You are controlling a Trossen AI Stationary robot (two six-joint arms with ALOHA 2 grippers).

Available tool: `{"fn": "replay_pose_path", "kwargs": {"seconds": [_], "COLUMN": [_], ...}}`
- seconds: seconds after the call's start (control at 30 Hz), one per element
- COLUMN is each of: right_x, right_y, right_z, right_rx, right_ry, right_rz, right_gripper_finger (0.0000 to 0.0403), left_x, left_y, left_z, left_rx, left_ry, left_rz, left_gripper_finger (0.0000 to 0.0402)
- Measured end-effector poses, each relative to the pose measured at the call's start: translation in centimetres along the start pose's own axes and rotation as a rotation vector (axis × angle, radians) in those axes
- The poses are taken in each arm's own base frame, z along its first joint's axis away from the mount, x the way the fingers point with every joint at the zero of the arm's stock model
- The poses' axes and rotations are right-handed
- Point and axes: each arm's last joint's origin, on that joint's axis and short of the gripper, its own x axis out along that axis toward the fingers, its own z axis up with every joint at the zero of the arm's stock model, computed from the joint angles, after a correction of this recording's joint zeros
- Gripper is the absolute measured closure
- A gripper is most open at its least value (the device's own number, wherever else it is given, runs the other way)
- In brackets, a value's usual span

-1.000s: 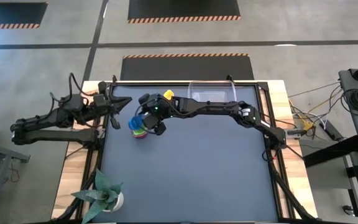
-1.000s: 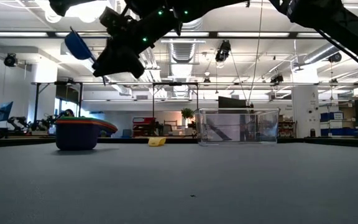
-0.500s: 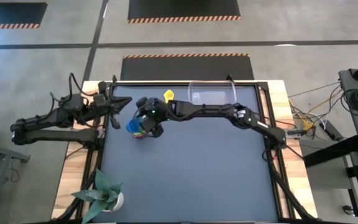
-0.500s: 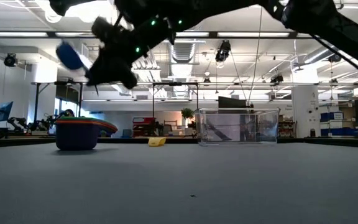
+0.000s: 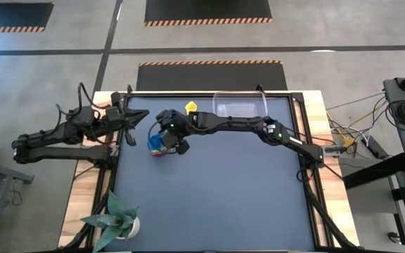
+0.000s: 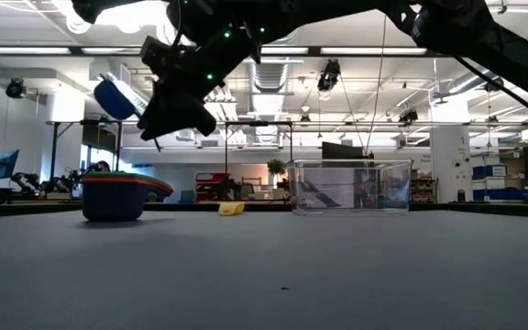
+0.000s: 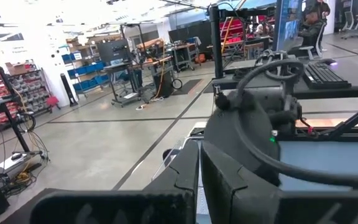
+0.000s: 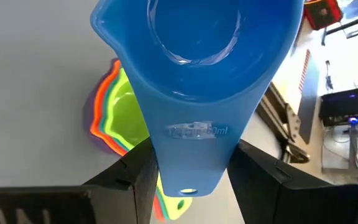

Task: Nest measuring cups in basket
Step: Stack the blue measuring cup on top of the green measuring cup

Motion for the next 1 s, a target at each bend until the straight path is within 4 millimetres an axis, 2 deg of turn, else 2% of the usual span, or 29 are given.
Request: {"fn": "replay_pose_path", "kwargs": {"seconds": [0.23, 0.8, 1.0], "right_x": [1.1, 2.2, 2.3], "right_y": [0.4, 1.5, 1.3], "right_z": [-1.7, -2.9, -3.1], "right_rx": [0.008, 0.009, 0.037], "right_ry": [0.06, 0.072, 0.068], "right_rz": [0.043, 0.067, 0.054], "right_gripper_finger": [0.0237, 0.0238, 0.0229], "left_x": [0.0, -0.1, -0.1], "left_y": [0.0, 0.0, 0.0], "left_z": [0.0, 0.0, 0.0], "left_rx": [0.0, 0.004, 0.003], "left_ry": [0.0, 0.001, 0.0], "left_rz": [0.0, 0.0, 0.0], "left_gripper_finger": [0.0402, 0.0402, 0.0402]}}
